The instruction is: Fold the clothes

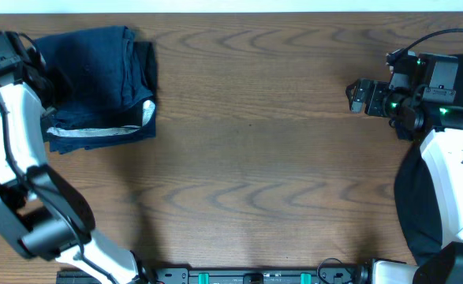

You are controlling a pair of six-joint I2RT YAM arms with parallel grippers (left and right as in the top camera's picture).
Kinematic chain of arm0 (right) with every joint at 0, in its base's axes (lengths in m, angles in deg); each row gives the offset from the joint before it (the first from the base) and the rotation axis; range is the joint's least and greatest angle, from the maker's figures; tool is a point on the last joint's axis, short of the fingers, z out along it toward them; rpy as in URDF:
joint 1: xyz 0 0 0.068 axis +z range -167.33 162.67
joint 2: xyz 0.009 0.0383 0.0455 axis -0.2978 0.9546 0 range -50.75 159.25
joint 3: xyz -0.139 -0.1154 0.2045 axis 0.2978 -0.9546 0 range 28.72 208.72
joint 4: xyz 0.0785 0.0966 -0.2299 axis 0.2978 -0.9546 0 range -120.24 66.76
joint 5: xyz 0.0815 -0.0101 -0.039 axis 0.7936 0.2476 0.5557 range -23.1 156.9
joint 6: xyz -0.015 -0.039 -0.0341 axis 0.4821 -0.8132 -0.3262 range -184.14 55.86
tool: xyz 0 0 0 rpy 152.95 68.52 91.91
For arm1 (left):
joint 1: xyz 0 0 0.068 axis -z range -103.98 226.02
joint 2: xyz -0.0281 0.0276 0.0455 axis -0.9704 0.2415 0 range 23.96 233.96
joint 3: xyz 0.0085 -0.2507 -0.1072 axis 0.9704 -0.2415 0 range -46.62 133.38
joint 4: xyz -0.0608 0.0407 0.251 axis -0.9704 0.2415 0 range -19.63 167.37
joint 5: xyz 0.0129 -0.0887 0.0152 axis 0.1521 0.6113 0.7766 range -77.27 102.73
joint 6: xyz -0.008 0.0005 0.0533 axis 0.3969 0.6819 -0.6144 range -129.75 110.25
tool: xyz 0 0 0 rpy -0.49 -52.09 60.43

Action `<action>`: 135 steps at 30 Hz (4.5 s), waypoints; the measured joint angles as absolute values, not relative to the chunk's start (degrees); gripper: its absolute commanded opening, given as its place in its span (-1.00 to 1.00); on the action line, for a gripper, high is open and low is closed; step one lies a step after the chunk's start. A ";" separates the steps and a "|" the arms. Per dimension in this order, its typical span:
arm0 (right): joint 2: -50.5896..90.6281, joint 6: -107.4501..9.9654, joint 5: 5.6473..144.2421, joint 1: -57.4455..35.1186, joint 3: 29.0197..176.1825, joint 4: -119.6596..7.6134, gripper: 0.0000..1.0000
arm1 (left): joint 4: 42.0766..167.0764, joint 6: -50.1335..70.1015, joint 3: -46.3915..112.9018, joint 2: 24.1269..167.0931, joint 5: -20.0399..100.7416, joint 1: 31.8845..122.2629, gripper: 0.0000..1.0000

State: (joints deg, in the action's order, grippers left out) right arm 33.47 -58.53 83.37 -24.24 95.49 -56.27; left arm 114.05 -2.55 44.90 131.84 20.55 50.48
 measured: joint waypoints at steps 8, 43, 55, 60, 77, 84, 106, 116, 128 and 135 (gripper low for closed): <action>33.47 -58.53 83.37 -24.24 95.49 -56.27 0.98 | 115.30 0.16 44.60 139.31 20.09 46.97 -0.82; 33.47 -58.56 83.37 -24.24 95.49 -56.27 0.98 | 112.78 2.94 44.69 141.13 30.45 65.76 -0.88; 33.47 -58.56 83.37 -24.24 95.49 -56.27 0.99 | 111.60 3.18 44.69 134.33 34.49 65.37 -0.88; 33.47 -58.53 83.37 -24.24 95.49 -56.25 0.99 | 112.54 3.09 45.52 129.50 31.04 65.37 -0.88; 33.47 -58.56 83.37 -24.24 95.49 -56.27 0.99 | 112.28 3.07 42.37 139.55 20.88 65.37 -0.88; 33.47 -58.56 83.35 -24.24 95.49 -56.27 0.98 | 112.67 3.07 42.35 137.65 20.85 65.37 -0.88; 33.47 -58.56 83.37 -24.24 95.49 -56.27 0.98 | 120.30 3.79 42.72 116.23 20.00 65.35 0.96; 33.49 -58.53 83.37 -24.24 95.49 -56.25 0.99 | 120.30 3.79 42.72 116.23 20.00 65.35 0.96; 33.49 -58.53 83.37 -24.24 95.49 -56.27 0.99 | 120.30 3.79 42.72 116.23 20.00 65.37 0.96; 33.52 -58.56 83.37 -24.24 95.49 -56.27 0.99 | 120.30 3.79 42.72 116.23 20.00 65.35 0.96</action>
State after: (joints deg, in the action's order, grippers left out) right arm 33.52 -58.56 83.37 -24.24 95.49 -56.27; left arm 120.30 3.79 42.72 116.23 20.00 65.35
